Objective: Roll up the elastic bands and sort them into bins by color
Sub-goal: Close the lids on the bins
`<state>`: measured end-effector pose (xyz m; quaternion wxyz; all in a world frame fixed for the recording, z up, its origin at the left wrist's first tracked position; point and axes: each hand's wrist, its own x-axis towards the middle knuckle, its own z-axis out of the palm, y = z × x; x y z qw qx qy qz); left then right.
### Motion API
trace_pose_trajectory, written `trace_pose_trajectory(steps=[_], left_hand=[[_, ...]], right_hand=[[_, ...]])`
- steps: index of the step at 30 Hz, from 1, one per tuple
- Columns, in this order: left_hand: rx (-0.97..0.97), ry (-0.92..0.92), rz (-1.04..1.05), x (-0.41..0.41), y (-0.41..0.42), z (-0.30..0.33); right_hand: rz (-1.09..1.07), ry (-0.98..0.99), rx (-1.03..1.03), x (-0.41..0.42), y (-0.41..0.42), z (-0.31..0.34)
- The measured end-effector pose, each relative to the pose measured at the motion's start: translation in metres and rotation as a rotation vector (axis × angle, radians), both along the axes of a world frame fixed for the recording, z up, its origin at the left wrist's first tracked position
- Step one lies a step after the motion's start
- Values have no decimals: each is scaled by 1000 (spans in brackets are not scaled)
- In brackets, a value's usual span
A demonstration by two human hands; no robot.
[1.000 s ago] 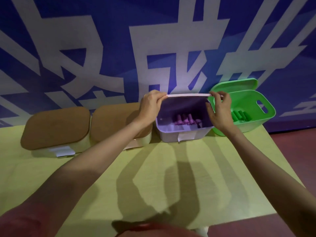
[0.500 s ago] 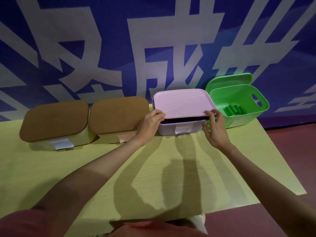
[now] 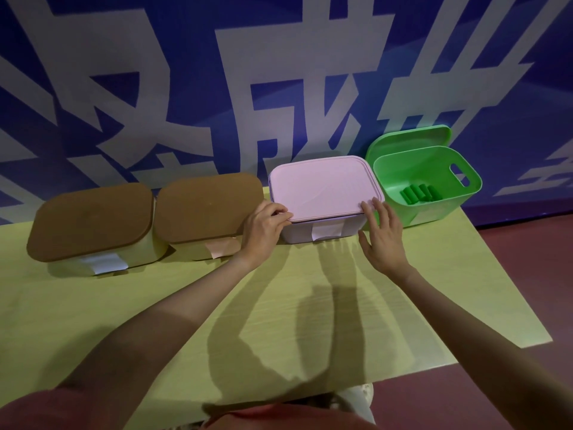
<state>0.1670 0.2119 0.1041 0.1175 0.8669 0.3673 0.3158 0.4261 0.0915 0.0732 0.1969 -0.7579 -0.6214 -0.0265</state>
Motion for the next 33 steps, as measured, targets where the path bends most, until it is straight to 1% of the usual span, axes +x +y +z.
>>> trace_pose_trajectory(steps=[7, 12, 15, 21, 23, 25, 29, 33], left_hand=[[-26, 18, -55, -3, 5, -5], [-54, 17, -80, -4, 5, -8], [74, 120, -162, -5, 6, -6], [233, 189, -193, -5, 9, -7], [274, 182, -198, -3, 8, -7], [303, 137, -186, -1, 7, -6], [241, 60, -137, -4, 6, -10], [113, 27, -120, -5, 5, -8]], right_hand=[[-21, 34, -35, -10, -1, 0], [-38, 21, -53, -10, -1, 1], [-52, 26, -45, -10, -4, 1], [-41, 0, -78, -7, -7, 2], [-39, -6, -83, -7, -7, 2], [-37, -13, -89, -7, -7, 3], [-48, -2, -67, -9, -5, 7], [-199, 84, 48, -12, 17, 26]])
